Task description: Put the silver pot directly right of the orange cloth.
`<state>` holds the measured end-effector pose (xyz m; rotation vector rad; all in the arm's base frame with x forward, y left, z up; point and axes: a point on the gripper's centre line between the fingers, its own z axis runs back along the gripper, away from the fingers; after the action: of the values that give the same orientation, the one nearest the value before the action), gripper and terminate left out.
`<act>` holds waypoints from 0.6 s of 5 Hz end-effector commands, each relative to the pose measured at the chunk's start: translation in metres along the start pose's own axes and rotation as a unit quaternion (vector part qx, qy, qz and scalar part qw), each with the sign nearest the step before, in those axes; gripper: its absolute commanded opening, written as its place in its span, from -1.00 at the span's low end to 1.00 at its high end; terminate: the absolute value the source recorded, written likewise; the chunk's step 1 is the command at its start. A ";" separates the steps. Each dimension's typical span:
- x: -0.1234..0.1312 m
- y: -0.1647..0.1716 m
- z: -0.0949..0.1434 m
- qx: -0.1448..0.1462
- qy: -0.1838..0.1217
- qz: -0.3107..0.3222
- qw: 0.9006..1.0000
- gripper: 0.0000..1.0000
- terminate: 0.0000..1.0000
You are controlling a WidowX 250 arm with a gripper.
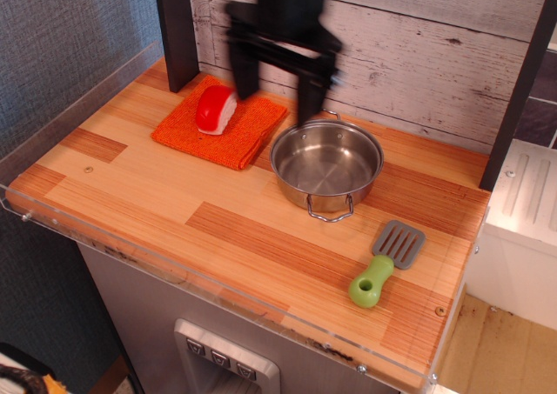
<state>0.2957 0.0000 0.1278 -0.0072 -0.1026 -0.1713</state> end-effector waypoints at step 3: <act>-0.031 0.030 -0.003 -0.037 -0.016 0.046 0.998 1.00 -1.00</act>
<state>0.2773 0.0390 0.1146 -0.0946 -0.1000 -0.0896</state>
